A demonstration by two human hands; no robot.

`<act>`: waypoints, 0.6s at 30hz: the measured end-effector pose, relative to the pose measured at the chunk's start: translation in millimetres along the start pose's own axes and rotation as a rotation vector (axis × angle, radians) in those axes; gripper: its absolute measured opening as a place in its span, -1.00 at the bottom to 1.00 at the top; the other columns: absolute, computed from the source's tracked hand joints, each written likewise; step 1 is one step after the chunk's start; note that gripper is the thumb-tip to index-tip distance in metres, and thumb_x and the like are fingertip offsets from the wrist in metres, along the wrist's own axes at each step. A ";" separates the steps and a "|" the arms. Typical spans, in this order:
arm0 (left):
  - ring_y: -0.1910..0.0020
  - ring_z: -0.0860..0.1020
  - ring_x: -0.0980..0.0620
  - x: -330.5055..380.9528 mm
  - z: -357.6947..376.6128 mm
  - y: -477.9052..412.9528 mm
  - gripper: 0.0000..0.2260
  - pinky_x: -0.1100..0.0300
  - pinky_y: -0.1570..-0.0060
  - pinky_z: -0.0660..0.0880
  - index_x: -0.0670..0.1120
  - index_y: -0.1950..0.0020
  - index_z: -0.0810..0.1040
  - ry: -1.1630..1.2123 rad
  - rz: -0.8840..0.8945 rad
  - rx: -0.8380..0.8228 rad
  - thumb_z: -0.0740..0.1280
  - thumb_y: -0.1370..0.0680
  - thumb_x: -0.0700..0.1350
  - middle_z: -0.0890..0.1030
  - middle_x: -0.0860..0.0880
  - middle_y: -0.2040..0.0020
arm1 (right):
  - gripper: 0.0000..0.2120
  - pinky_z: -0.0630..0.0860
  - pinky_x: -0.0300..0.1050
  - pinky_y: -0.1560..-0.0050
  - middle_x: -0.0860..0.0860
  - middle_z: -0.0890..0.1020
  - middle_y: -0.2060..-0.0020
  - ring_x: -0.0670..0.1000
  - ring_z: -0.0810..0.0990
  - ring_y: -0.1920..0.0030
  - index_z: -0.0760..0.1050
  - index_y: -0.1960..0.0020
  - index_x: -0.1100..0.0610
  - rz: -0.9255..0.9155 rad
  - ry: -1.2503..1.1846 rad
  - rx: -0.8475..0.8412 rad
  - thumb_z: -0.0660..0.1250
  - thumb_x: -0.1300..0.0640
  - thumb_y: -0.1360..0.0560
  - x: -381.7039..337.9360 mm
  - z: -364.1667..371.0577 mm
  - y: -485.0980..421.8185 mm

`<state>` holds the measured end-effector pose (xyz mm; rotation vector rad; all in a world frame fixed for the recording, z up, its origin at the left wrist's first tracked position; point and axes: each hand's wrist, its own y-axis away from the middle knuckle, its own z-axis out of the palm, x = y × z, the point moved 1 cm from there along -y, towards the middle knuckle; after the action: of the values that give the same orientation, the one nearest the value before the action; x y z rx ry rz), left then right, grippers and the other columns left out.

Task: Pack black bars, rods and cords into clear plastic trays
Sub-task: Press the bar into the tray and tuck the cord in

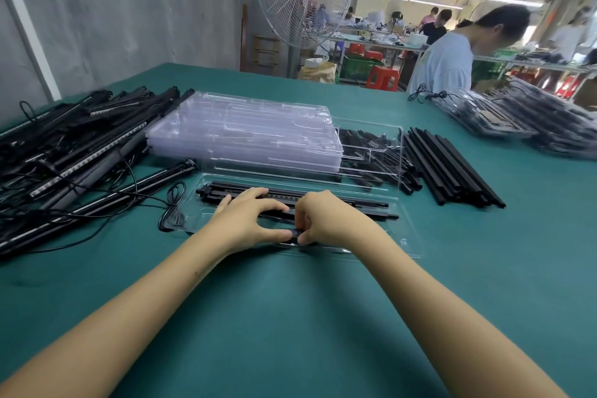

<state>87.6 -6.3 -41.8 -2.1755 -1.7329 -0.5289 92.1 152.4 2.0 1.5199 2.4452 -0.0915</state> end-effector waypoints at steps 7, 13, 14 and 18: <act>-0.49 0.11 0.12 -1.8 3.4 0.6 -0.58 -0.01 -0.45 -0.17 0.32 -0.24 0.43 -0.008 0.007 0.021 0.37 -0.40 0.27 0.15 0.10 -0.51 | -0.78 0.36 -0.09 0.04 0.21 0.55 -0.06 0.17 0.48 -0.11 0.46 -0.10 0.29 -0.032 0.070 0.050 0.31 0.21 -0.50 2.5 14.6 6.2; -0.50 0.03 0.17 -6.9 5.2 0.9 -0.59 0.00 -0.45 -0.21 0.37 -0.21 0.40 0.005 0.030 0.029 0.36 -0.38 0.30 0.14 0.12 -0.52 | -0.72 0.31 -0.14 -0.06 0.14 0.51 -0.06 0.11 0.44 -0.13 0.51 -0.15 0.20 -0.026 -0.009 0.150 0.36 0.12 -0.48 11.5 23.3 13.4; -0.50 0.03 0.17 -7.4 5.0 0.7 -0.59 0.00 -0.45 -0.21 0.38 -0.20 0.40 0.010 0.030 0.024 0.36 -0.38 0.30 0.14 0.12 -0.52 | -0.73 0.31 -0.14 -0.05 0.14 0.51 -0.05 0.10 0.44 -0.12 0.52 -0.15 0.21 -0.031 -0.013 0.163 0.37 0.12 -0.48 11.1 24.3 14.7; -0.50 0.05 0.16 -7.5 4.1 -0.7 -0.57 0.00 -0.45 -0.20 0.38 -0.21 0.40 0.011 0.030 0.028 0.36 -0.37 0.31 0.14 0.13 -0.52 | -0.78 0.30 -0.09 -0.10 0.16 0.45 -0.08 0.13 0.36 -0.16 0.43 -0.15 0.25 -0.055 0.072 0.198 0.25 0.16 -0.56 8.0 31.3 18.1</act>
<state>85.7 -10.7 -49.0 -2.1713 -1.6895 -0.5060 110.7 161.6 -28.7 1.5598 2.6019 -0.3028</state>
